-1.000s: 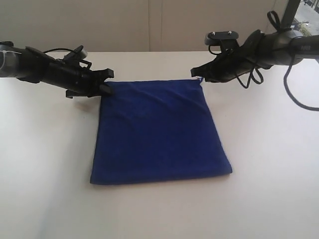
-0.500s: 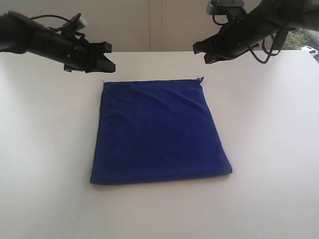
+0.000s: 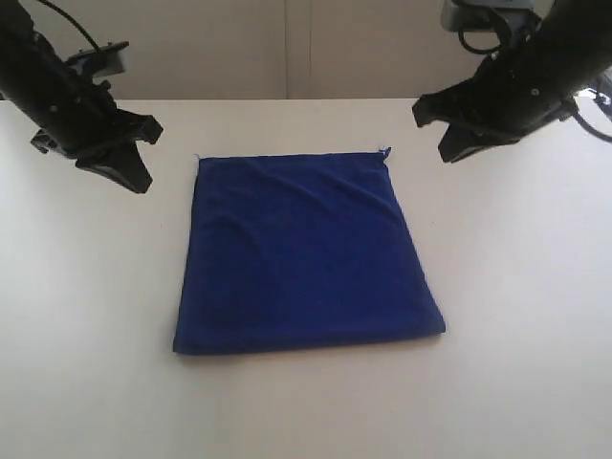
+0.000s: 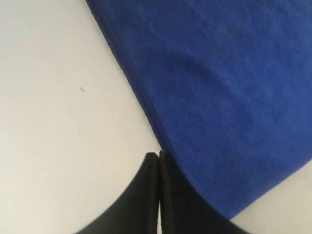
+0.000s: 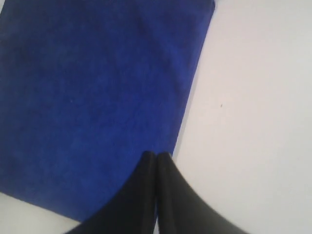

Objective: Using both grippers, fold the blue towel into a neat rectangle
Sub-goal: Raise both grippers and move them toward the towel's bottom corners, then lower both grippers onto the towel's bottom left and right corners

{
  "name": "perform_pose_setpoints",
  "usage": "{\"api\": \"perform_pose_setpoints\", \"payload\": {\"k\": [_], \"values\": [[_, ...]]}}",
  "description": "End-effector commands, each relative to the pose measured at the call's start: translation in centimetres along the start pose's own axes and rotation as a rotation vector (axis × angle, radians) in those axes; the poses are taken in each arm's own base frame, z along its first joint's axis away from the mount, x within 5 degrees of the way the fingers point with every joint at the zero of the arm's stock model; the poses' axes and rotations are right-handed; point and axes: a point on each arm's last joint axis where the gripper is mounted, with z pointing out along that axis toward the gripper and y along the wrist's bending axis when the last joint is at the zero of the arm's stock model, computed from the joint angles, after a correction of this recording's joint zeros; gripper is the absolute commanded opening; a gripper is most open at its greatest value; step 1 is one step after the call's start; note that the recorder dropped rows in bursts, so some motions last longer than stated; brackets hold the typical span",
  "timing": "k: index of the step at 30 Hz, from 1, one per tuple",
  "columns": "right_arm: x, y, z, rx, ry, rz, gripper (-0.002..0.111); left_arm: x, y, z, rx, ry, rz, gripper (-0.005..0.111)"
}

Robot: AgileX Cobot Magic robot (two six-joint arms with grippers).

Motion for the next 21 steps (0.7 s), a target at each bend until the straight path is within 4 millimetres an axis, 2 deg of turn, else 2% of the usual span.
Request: {"api": "perform_pose_setpoints", "payload": {"k": [1, 5, 10, 16, 21], "values": [[3.0, 0.1, 0.0, 0.018, -0.003, 0.017, 0.0, 2.5, -2.2, -0.1, 0.011, -0.002, 0.017, 0.0], [5.5, 0.1, 1.0, 0.008, 0.033, 0.032, 0.0, 4.0, -4.4, 0.5, 0.001, -0.037, 0.065, 0.0], [7.5, 0.1, 2.7, -0.026, 0.043, 0.048, 0.0, 5.3, -6.2, 2.2, 0.006, -0.025, 0.105, 0.0], [7.6, 1.0, 3.2, -0.105, 0.004, 0.05, 0.0, 6.6, -7.2, 4.1, 0.001, -0.014, 0.13, 0.0], [7.6, 2.3, 3.5, -0.127, 0.006, 0.003, 0.0, 6.9, -7.3, 4.7, -0.004, -0.041, 0.117, 0.0]]}}
